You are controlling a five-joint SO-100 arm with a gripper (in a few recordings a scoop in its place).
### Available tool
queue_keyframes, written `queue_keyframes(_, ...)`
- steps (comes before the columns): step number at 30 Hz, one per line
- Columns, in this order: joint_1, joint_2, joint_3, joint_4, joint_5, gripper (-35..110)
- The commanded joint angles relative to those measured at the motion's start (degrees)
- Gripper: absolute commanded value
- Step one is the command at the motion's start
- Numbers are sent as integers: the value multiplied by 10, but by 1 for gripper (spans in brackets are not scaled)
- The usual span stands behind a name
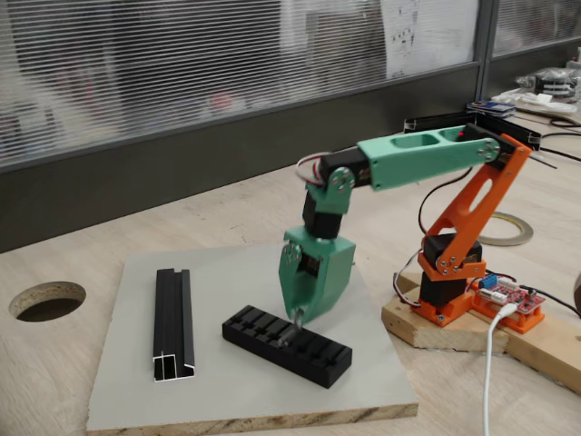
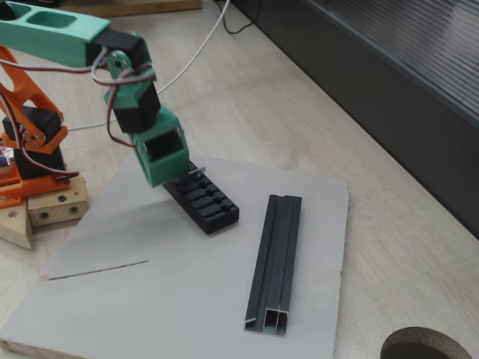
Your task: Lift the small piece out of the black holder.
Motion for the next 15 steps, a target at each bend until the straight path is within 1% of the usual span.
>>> queue_keyframes(1, -4, 71, -11, 0, 6, 3)
queue_keyframes(10, 2, 198, -11, -1, 7, 3)
queue_keyframes(15, 88, 236, -17, -2, 7, 3)
